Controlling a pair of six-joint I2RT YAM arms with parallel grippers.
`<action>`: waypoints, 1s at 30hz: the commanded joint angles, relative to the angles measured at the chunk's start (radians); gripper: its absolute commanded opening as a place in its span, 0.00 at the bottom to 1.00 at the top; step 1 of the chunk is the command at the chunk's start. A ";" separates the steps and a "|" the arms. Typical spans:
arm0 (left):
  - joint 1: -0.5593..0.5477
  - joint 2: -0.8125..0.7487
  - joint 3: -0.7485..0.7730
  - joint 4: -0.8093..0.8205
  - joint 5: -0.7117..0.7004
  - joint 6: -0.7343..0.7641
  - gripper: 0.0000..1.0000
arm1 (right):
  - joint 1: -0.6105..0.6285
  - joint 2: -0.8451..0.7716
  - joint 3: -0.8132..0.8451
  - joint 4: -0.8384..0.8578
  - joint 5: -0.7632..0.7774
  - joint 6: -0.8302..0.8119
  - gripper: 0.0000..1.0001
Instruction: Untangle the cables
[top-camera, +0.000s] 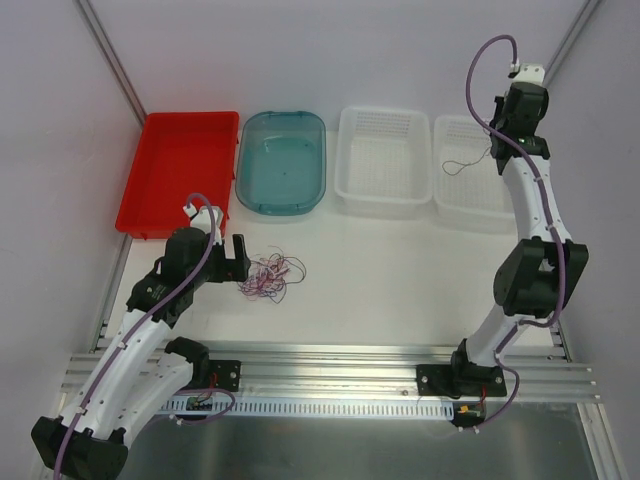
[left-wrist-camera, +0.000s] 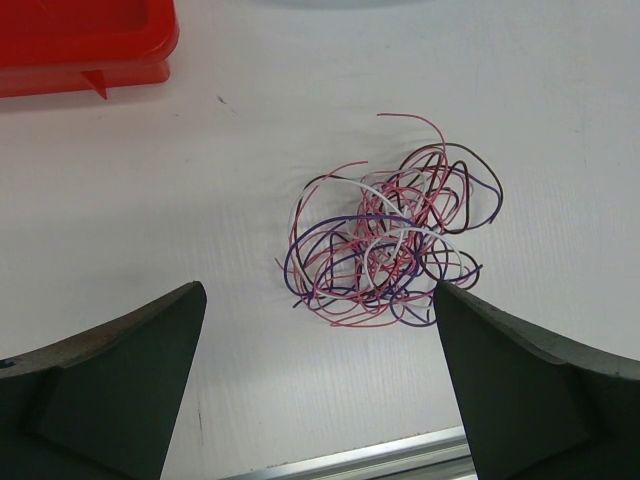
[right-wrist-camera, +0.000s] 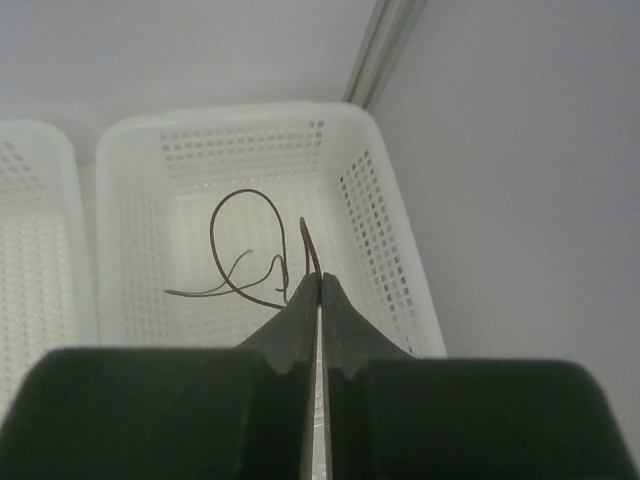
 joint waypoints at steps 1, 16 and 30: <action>0.005 0.000 -0.002 0.032 0.013 0.018 0.99 | -0.015 0.069 -0.001 0.016 -0.029 0.060 0.01; 0.005 0.010 -0.007 0.036 0.053 0.017 0.99 | 0.023 -0.149 -0.060 -0.225 -0.322 0.229 0.99; 0.005 0.117 0.010 0.033 0.124 -0.081 0.99 | 0.462 -0.574 -0.620 -0.143 -0.533 0.372 0.99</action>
